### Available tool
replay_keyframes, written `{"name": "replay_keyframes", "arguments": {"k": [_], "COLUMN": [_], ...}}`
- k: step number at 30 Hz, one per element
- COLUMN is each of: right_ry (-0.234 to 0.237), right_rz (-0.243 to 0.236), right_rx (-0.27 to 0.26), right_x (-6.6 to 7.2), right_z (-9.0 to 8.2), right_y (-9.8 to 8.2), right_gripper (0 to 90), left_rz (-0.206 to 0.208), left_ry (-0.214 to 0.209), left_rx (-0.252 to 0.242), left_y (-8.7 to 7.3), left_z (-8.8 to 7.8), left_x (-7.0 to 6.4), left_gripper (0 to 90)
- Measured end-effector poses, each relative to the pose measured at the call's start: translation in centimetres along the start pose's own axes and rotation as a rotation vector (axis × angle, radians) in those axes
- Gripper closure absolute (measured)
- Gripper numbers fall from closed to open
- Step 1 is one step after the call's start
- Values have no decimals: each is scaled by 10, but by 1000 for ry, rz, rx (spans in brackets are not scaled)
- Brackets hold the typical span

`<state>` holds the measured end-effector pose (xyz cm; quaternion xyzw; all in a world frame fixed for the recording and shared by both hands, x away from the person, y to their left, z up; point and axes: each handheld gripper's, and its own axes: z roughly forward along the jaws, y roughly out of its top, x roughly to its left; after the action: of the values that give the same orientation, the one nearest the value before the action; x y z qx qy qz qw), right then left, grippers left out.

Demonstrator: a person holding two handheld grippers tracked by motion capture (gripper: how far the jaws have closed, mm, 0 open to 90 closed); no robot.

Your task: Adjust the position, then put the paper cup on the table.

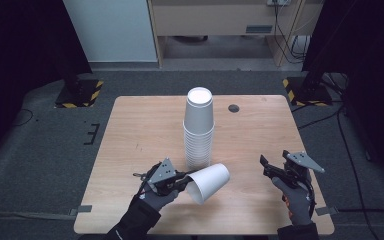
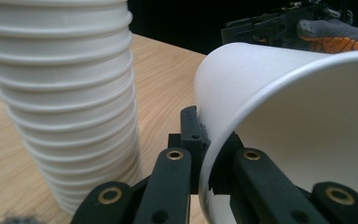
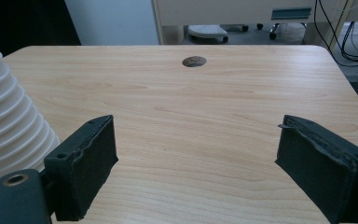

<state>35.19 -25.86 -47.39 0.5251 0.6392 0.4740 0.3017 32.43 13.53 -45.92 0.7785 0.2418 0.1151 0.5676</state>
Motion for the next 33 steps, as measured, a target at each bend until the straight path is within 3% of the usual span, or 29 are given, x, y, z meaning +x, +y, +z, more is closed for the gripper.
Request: {"name": "replay_keyframes", "arguments": {"k": [13, 18, 26, 33], "right_ry": [-22, -26, -29, -33], "right_rz": [-11, -19, -13, -15], "right_rx": [17, 31, 29, 33], "right_x": [-2, -1, -2, -3], "right_z": [1, 3, 2, 3], "right_y": [-3, -5, -5, -6], "right_gripper": [118, 116, 116, 115], "left_rz": [-41, -48, -65, -79], "left_ry": [56, 68, 96, 158], "left_rx": [4, 7, 5, 14], "left_y": [-15, -17, -24, -33], "left_z": [-37, -42, -64, -86], "left_x": [17, 19, 21, 26], "left_gripper": [863, 863, 863, 863]}}
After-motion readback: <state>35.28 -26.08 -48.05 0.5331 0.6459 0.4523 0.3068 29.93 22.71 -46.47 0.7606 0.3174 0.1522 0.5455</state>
